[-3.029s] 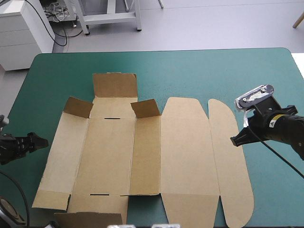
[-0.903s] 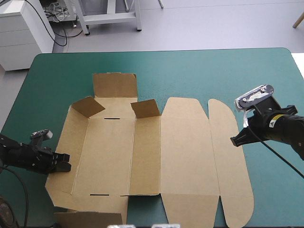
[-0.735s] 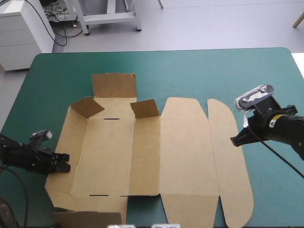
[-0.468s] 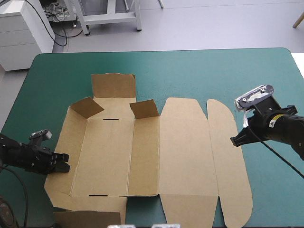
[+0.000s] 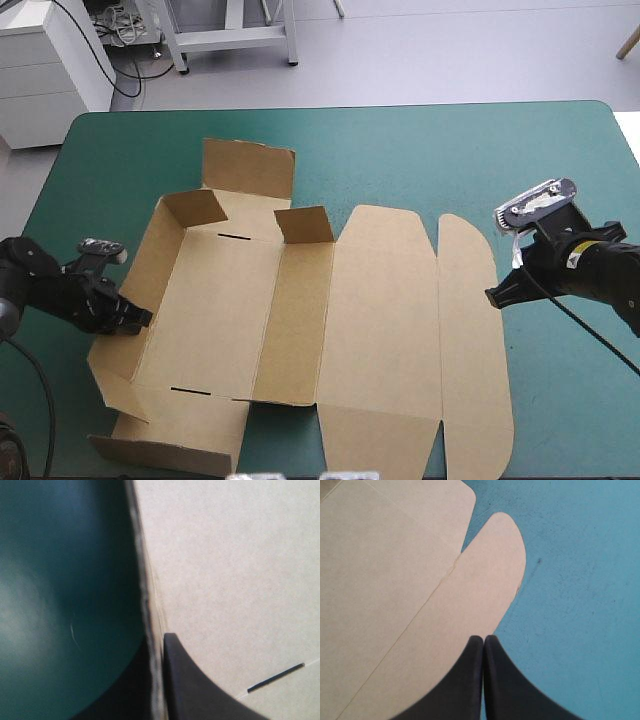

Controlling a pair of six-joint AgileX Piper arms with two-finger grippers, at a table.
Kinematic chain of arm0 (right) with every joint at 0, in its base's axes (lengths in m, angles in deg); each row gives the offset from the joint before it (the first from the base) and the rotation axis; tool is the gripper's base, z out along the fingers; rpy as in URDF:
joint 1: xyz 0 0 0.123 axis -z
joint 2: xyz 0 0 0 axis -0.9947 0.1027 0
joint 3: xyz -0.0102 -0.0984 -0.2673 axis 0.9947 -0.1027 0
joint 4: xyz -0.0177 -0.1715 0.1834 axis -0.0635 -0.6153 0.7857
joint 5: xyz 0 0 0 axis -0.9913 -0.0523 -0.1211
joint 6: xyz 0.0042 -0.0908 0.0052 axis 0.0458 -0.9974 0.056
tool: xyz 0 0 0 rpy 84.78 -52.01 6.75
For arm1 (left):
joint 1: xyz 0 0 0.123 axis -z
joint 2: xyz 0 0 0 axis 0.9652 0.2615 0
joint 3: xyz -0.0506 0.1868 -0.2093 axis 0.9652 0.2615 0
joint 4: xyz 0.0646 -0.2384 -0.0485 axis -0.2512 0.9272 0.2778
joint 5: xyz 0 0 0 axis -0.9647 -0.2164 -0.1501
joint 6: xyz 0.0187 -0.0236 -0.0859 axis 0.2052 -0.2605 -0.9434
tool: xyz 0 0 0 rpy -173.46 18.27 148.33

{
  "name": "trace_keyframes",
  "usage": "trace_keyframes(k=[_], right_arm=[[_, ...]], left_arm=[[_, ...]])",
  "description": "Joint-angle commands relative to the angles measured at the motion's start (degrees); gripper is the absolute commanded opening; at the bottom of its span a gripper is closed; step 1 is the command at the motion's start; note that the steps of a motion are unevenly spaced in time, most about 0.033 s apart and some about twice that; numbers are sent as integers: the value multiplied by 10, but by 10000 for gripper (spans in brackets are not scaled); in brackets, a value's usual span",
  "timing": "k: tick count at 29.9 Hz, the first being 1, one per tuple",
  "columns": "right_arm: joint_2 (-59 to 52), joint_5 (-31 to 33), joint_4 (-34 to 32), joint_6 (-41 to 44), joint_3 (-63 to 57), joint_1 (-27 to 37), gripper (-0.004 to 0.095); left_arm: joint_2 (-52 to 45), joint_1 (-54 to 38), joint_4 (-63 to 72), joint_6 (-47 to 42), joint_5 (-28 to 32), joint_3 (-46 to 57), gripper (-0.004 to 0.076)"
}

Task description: Fold the box

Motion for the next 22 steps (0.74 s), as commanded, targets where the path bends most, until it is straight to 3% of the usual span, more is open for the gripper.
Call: trace_keyframes(k=[1,11,15,22], right_arm=[[-7,-26,2,-1,15,2,-21],[-7,-21,30,1,15,2,-21],[-7,-17,30,1,15,2,-21],[-7,-7,30,3,15,2,-21]], left_arm=[[-14,78,-36,-20,40,-57,-8],[-1,289,-202,-60,201,-151,-8],[21,361,-286,-74,240,-178,-8],[63,488,-516,-184,297,-197,-8]])
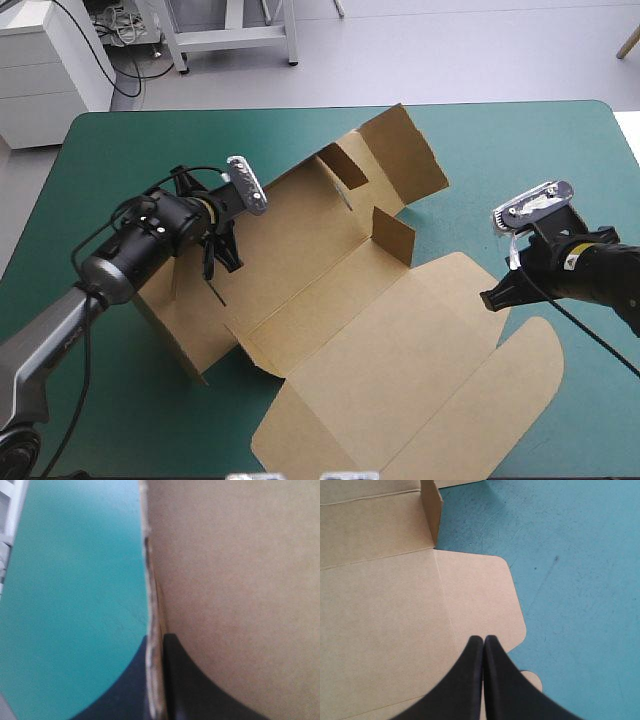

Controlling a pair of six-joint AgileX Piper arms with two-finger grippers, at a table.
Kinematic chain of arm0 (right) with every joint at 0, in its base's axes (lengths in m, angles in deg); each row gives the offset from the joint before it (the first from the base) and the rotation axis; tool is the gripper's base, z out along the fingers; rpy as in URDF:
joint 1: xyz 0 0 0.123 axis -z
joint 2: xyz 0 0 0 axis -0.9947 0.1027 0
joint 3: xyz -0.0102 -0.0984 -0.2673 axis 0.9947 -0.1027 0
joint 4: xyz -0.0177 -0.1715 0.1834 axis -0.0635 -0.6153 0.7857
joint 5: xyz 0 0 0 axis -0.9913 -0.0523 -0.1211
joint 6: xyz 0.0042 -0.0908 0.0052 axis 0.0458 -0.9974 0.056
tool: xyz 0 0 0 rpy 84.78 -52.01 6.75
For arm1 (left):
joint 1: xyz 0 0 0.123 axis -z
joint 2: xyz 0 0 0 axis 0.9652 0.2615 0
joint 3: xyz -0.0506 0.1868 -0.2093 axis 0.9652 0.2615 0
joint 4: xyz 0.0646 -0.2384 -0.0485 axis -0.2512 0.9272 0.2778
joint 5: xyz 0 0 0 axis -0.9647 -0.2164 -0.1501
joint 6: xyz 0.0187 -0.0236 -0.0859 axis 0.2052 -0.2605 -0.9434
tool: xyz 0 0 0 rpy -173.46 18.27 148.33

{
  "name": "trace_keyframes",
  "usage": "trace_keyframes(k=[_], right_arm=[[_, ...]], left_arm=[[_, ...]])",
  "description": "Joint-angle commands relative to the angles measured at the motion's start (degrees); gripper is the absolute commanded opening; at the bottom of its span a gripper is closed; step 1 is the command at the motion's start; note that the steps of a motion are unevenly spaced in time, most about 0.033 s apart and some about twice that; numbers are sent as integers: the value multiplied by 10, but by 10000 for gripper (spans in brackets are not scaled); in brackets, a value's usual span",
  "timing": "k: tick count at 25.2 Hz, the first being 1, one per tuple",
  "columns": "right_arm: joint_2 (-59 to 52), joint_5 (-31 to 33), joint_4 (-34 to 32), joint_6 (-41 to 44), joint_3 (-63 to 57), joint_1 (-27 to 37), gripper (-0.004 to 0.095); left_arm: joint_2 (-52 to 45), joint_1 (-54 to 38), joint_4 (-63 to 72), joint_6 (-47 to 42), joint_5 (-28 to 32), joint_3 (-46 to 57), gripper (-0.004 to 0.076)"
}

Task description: Fold the box

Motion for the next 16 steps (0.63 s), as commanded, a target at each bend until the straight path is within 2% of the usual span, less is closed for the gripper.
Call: trace_keyframes(k=[1,11,16], right_arm=[[-7,-18,3,1,15,2,-21],[-7,-17,2,1,15,2,-21],[-7,-17,2,0,15,2,-21]], left_arm=[[-1,65,-147,-61,57,-23,-8],[25,216,-534,-305,111,-23,-8],[25,277,-654,-408,118,-23,-8]])
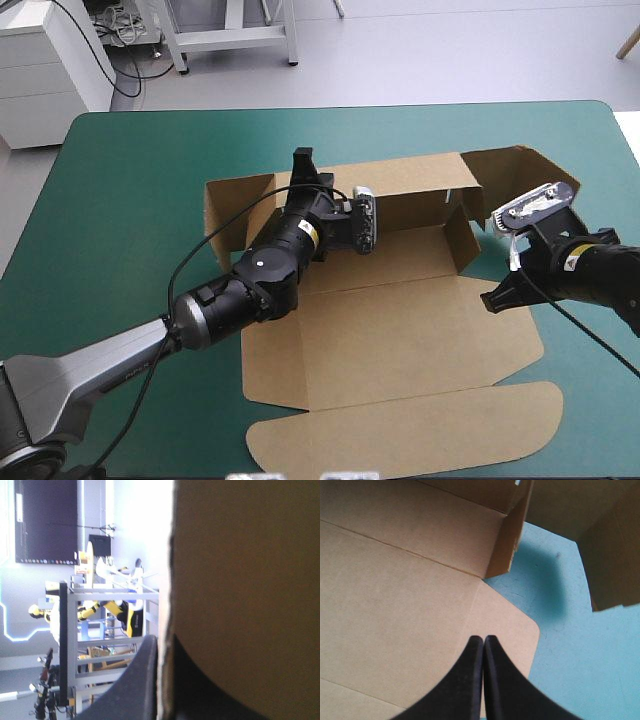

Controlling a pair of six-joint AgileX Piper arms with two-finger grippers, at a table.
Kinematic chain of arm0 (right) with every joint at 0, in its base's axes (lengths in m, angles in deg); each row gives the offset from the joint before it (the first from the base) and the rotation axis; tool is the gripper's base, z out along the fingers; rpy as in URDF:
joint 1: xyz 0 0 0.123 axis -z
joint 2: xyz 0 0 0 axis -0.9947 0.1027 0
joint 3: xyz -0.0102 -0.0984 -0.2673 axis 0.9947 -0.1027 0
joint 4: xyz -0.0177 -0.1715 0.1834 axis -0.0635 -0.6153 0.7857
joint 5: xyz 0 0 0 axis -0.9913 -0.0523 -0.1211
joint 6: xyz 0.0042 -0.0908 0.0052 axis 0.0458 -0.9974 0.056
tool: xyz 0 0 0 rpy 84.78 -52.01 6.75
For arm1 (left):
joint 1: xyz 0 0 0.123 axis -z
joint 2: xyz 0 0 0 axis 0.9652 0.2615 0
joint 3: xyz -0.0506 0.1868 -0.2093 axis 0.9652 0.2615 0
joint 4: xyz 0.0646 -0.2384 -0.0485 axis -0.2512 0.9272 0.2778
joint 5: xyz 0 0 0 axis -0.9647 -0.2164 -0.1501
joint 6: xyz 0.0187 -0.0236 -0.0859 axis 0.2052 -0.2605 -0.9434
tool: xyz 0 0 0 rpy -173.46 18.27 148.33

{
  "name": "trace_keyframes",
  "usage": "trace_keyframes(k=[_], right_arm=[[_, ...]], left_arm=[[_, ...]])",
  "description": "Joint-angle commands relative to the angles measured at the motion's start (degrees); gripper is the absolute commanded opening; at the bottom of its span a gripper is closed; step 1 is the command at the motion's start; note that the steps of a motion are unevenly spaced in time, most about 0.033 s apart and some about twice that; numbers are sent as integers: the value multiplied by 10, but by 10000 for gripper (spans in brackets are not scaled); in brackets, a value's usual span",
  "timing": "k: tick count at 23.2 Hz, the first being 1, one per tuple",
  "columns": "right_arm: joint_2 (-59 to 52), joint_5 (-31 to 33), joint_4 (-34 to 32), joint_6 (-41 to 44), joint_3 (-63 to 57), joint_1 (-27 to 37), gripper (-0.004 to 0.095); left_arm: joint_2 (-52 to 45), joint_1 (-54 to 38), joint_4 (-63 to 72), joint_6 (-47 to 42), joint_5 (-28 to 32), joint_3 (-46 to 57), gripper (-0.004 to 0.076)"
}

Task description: Fold the box

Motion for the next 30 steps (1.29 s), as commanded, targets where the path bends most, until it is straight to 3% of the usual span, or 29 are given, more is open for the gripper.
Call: trace_keyframes(k=[1,5,13,18,30], right_arm=[[-7,-23,2,-1,15,2,-22],[-7,-23,2,-4,15,2,-21],[-7,-27,1,-4,15,2,-21],[-7,-32,1,-4,15,2,-21],[-7,-43,3,-3,15,2,12]], left_arm=[[-25,34,-84,-49,7,-22,-8],[-23,44,-89,-49,35,-22,-8],[48,44,-194,-100,-12,-22,-8],[69,44,-193,-124,-50,-22,-8],[72,44,-193,-124,-48,-22,-8]])
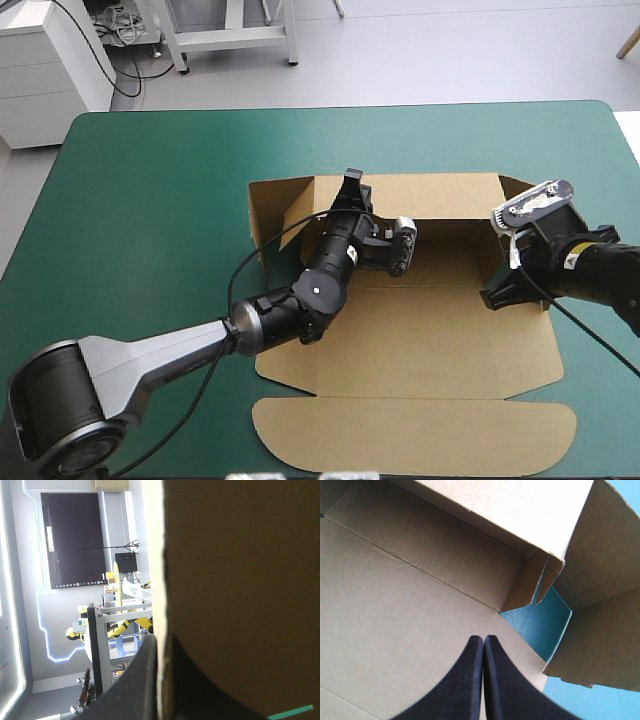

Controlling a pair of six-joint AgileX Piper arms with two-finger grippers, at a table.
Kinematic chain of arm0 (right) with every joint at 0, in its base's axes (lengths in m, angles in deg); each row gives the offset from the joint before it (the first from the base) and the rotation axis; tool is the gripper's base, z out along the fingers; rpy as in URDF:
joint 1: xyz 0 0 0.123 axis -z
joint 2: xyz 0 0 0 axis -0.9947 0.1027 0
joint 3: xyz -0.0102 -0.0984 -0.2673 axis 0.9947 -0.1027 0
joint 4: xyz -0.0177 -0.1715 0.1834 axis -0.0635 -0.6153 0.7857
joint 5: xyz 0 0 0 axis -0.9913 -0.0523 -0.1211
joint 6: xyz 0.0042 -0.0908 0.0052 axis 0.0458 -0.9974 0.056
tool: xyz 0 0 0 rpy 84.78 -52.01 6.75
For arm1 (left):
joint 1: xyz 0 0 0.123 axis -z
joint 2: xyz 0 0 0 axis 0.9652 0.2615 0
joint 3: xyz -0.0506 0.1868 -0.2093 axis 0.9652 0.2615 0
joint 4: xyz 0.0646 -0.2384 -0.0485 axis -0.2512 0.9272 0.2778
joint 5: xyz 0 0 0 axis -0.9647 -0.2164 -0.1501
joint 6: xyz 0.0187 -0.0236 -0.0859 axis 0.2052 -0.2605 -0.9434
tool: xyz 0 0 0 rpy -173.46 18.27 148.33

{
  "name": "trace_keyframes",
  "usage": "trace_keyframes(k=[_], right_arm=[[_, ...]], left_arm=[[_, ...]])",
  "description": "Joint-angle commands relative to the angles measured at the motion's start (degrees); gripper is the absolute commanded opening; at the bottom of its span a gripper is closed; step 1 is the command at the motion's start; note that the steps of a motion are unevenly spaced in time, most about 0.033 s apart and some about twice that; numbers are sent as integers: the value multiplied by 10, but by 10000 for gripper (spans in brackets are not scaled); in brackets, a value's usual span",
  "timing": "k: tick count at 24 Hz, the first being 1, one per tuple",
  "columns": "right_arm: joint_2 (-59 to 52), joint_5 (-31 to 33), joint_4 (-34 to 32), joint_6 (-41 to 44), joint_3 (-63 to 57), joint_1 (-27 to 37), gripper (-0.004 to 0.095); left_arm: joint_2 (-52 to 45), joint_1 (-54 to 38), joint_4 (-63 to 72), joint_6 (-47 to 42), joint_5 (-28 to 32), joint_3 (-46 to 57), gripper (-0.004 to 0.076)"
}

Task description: Fold the box

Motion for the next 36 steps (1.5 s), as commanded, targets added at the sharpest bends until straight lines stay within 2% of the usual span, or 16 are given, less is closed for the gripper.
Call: trace_keyframes(k=[1,2,4,5,6,7,9,13,16,18,20,21,22,25,32,36], right_arm=[[-7,-30,2,-1,15,2,41],[-7,-30,2,-1,15,2,88],[-7,-30,5,19,15,2,289],[-7,-30,6,31,15,2,465],[-7,-30,8,31,14,2,557],[-7,-32,15,31,5,2,722],[-7,-33,40,31,-16,2,857],[-7,-32,72,27,-39,2,852],[-7,-33,70,46,-26,2,818],[-7,-42,30,108,6,2,785],[-3,-46,-50,162,52,2,752],[8,-28,-117,203,87,2,727],[19,-9,-153,220,107,2,711],[64,54,-213,233,163,2,673],[180,56,-207,225,289,2,610],[241,56,-191,214,362,24,601]], left_arm=[[-24,3,-14,-6,-15,-17,-8],[-24,3,-14,-6,-15,-17,-8],[-24,3,-14,-6,-14,-17,-8],[-24,3,-14,-6,-14,-17,-8],[-24,3,-14,-6,-14,-17,-8],[-24,3,-14,-6,-13,-17,-8],[-24,3,-14,-6,-13,-17,-8],[-24,3,-14,-6,-13,-17,-8],[-24,3,-14,-6,-13,-17,-8],[-24,3,-14,-3,-13,-17,-8],[-24,3,-14,-2,-13,-17,-8],[-24,3,-14,-2,-13,-17,-8],[-24,3,-14,-2,-13,-17,-8],[-24,3,-14,-4,-13,-17,-8],[-24,3,-14,-4,-14,-17,-8],[-24,3,-14,-2,-14,-17,-8]])
